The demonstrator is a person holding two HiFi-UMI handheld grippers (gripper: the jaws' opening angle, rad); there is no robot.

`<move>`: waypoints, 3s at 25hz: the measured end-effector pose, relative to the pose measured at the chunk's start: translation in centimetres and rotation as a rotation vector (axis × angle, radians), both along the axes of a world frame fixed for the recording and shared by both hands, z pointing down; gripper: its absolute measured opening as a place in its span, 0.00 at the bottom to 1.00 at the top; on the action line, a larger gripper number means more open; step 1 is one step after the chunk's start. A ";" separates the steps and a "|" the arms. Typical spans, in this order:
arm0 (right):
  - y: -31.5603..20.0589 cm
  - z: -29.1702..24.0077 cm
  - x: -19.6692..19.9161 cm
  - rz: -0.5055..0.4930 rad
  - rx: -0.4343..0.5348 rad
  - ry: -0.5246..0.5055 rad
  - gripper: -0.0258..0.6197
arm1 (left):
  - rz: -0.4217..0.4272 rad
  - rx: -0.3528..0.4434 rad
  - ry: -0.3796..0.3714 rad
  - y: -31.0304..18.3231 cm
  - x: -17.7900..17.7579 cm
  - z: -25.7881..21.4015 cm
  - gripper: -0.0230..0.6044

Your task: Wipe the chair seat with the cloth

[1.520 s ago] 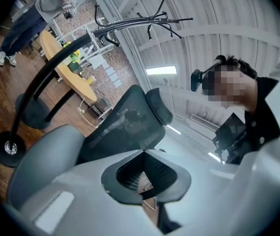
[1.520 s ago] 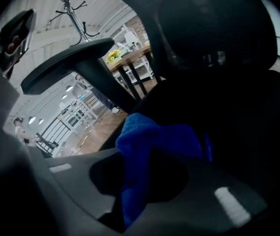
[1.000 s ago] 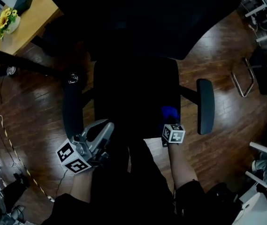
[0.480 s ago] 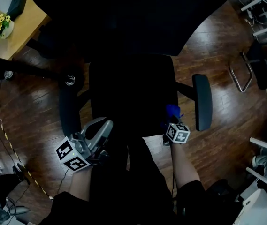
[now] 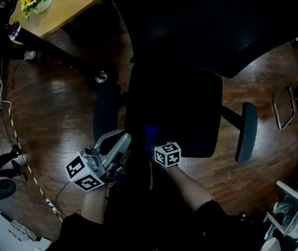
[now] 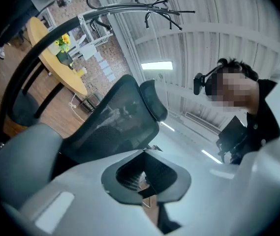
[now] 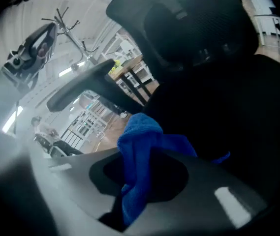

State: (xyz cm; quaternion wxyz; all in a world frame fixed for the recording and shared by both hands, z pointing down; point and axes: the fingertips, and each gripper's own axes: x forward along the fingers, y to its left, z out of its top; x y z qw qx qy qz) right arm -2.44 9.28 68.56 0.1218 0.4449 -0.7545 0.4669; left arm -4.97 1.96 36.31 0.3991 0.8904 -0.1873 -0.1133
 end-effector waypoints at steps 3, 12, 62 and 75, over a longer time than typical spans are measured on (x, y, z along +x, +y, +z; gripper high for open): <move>-0.8 0.3 -5.9 -0.092 -0.002 0.016 0.14 | -0.050 -0.008 -0.016 0.3 -2.3 0.2 0.02; 0.9 1.6 -12.9 -0.268 0.090 0.183 0.14 | -0.115 -0.025 -0.054 1.0 -6.4 1.1 0.02; 0.8 -52.7 20.3 0.348 1.018 -0.384 0.13 | 0.240 0.330 0.210 2.8 9.6 -23.3 0.02; 0.1 -55.1 18.1 0.304 1.048 -0.376 0.13 | 0.258 0.345 0.235 1.2 9.6 -25.1 0.02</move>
